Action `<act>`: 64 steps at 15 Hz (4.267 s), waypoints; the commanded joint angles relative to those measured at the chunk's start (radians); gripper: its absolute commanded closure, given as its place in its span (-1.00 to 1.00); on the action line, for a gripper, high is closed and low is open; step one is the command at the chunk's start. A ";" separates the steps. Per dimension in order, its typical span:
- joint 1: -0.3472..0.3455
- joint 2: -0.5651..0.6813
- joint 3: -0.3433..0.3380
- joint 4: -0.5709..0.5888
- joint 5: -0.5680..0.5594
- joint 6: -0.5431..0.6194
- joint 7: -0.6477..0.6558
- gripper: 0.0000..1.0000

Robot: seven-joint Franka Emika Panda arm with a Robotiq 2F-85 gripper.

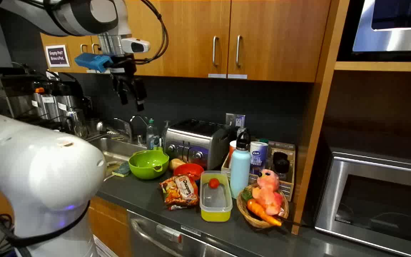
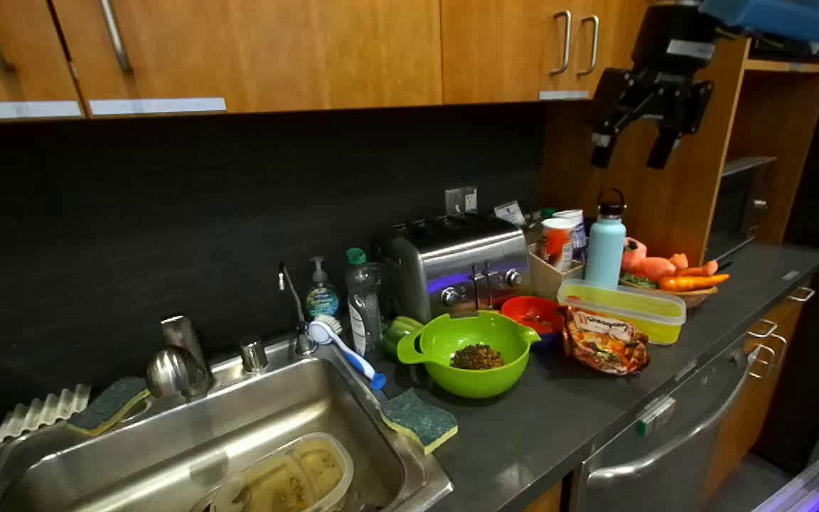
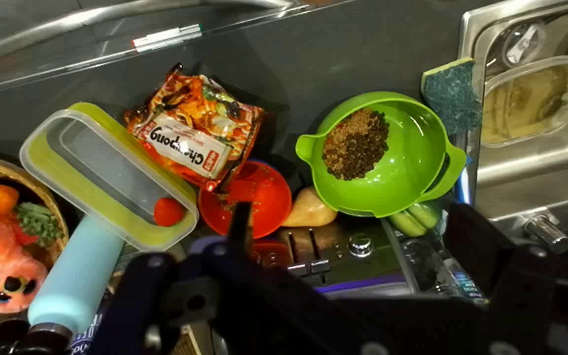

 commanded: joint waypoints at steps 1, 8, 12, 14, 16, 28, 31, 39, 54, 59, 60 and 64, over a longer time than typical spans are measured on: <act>-0.006 0.000 0.003 0.003 0.003 -0.004 -0.004 -1.00; -0.006 0.000 0.003 0.003 0.003 -0.004 -0.004 -1.00; -0.063 0.051 0.049 -0.039 -0.062 0.018 0.038 -1.00; -0.107 0.057 0.047 -0.070 -0.110 0.025 0.069 -1.00; -0.156 0.061 0.035 -0.086 -0.158 0.029 0.096 -1.00; -0.313 0.195 -0.037 -0.118 -0.204 -0.050 0.246 -1.00; -0.325 0.228 -0.061 -0.122 -0.219 -0.070 0.249 -1.00; -0.175 0.338 0.035 -0.089 -0.245 -0.078 0.203 -1.00; 0.026 0.567 0.188 0.093 -0.261 -0.054 0.226 -1.00; 0.011 0.749 0.221 0.182 -0.431 -0.086 0.325 -1.00; 0.013 0.776 0.210 0.187 -0.472 -0.094 0.346 -1.00; 0.034 0.868 0.168 0.191 -0.658 -0.089 0.428 -1.00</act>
